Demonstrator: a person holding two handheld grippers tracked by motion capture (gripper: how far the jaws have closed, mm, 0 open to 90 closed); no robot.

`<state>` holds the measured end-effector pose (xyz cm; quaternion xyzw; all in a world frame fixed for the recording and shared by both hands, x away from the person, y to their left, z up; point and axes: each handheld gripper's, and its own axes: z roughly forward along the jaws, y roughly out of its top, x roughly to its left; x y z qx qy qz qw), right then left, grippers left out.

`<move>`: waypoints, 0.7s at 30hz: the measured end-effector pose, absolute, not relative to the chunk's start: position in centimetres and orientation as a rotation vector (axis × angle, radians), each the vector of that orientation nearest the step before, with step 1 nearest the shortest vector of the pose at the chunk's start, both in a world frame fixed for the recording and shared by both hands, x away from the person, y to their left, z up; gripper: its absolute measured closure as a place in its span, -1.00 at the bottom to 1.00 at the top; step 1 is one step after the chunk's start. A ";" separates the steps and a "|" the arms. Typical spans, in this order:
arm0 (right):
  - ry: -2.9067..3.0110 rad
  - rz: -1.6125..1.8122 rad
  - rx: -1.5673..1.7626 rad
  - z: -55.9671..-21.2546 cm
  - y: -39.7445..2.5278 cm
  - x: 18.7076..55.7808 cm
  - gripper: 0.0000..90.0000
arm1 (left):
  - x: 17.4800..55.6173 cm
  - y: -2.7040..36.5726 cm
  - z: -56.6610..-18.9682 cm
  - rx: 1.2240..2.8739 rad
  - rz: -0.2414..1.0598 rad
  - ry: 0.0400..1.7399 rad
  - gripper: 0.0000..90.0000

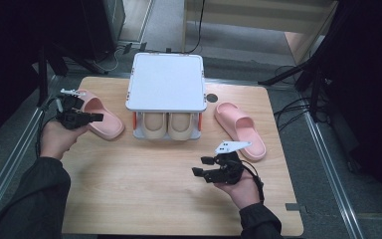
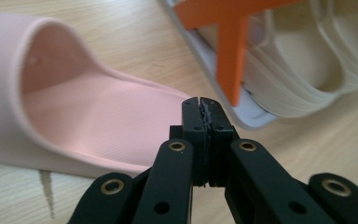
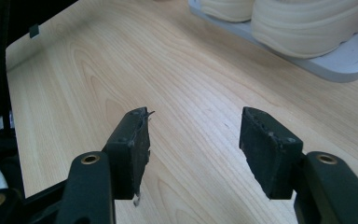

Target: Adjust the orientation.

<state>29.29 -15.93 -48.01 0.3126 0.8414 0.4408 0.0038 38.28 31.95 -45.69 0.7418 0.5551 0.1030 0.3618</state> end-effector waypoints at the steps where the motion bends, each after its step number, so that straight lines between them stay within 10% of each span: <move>1: 2.643 1.377 0.983 -48.1 -15.8 29.3 -0.03 | 38.4 32.2 -46.0 1.899 0.265 1.442 0.99; 21: 2.647 1.339 0.989 -48.5 -16.1 28.7 -0.05 | 41.2 34.9 -50.4 1.843 0.320 1.587 0.99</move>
